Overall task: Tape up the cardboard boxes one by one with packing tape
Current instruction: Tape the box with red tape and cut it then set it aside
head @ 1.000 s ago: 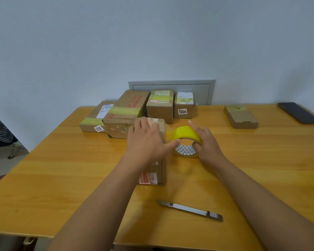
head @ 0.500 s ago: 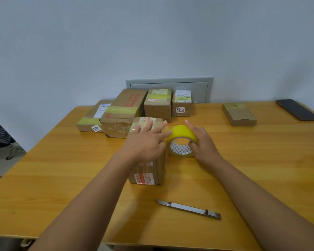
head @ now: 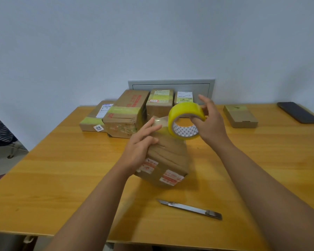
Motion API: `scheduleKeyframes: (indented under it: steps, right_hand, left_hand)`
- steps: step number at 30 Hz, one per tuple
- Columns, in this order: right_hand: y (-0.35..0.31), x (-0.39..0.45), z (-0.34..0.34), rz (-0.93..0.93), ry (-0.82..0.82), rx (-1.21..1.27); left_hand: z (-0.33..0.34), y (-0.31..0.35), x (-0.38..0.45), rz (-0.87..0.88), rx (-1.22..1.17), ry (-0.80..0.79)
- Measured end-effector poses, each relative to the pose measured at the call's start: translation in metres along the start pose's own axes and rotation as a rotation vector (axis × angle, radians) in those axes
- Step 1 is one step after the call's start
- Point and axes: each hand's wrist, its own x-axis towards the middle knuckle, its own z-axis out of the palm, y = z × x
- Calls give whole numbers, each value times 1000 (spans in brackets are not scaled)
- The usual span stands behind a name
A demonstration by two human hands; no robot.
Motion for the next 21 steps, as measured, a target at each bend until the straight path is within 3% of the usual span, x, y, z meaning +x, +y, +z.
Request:
scheduleKeyframes:
  steps: [4, 6, 9, 12, 14, 17, 21]
  right_hand:
    - [-6, -5, 16, 74, -163, 105]
    - [-7, -11, 26, 111, -242, 159]
    - [-10, -15, 39, 147, -278, 216]
    - [-10, -16, 45, 186, -272, 238]
    - [-9, -17, 46, 190, -269, 250]
    - [-8, -17, 46, 187, -255, 254]
    - [-10, -14, 43, 140, -250, 225]
  left_hand:
    - [0, -23, -11, -52, -129, 66]
    - [-4, -31, -15, -76, -32, 62]
    - [-12, -36, -20, 52, 454, 76]
    - [-9, -28, -29, 394, 869, 105]
    - [2, -21, -32, 561, 1027, -10]
    - [19, -19, -29, 505, 1176, -232]
    - [23, -24, -26, 406, 1216, -238]
